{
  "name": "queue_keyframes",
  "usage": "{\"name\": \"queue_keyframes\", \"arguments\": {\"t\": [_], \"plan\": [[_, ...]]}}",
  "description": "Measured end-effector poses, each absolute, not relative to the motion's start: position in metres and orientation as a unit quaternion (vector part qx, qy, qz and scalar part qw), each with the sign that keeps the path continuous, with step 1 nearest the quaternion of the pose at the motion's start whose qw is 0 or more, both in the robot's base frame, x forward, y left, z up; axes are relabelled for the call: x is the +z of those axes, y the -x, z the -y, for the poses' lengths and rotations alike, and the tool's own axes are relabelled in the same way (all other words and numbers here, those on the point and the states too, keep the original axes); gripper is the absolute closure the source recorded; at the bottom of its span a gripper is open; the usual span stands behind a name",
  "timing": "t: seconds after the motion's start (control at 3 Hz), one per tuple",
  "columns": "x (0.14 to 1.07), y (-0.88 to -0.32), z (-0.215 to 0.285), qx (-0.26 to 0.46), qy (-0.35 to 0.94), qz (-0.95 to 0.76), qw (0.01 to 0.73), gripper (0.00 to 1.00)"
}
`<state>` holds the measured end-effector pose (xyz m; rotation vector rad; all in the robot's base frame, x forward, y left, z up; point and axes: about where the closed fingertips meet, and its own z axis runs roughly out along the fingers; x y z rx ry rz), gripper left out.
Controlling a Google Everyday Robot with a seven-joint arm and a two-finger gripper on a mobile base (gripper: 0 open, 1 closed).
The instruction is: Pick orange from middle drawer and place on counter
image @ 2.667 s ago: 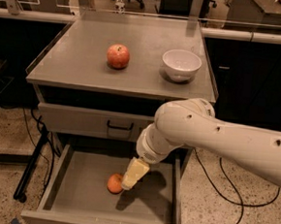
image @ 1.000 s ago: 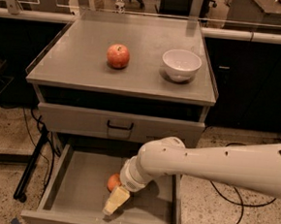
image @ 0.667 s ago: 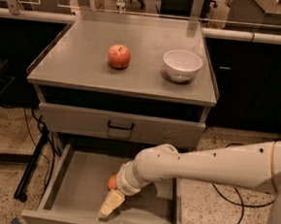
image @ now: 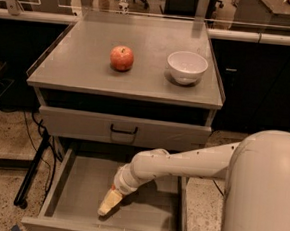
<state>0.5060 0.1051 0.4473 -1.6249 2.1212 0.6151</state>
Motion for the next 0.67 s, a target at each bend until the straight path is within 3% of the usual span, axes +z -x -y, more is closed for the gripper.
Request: {"name": "queue_keyframes", "arguments": {"t": [0.33, 0.67], "plan": [[0.447, -0.506, -0.105, 0.220, 0.581, -0.758, 0.199, 0.00], [0.432, -0.525, -0.070, 0.211, 0.563, -0.772, 0.208, 0.00]]}}
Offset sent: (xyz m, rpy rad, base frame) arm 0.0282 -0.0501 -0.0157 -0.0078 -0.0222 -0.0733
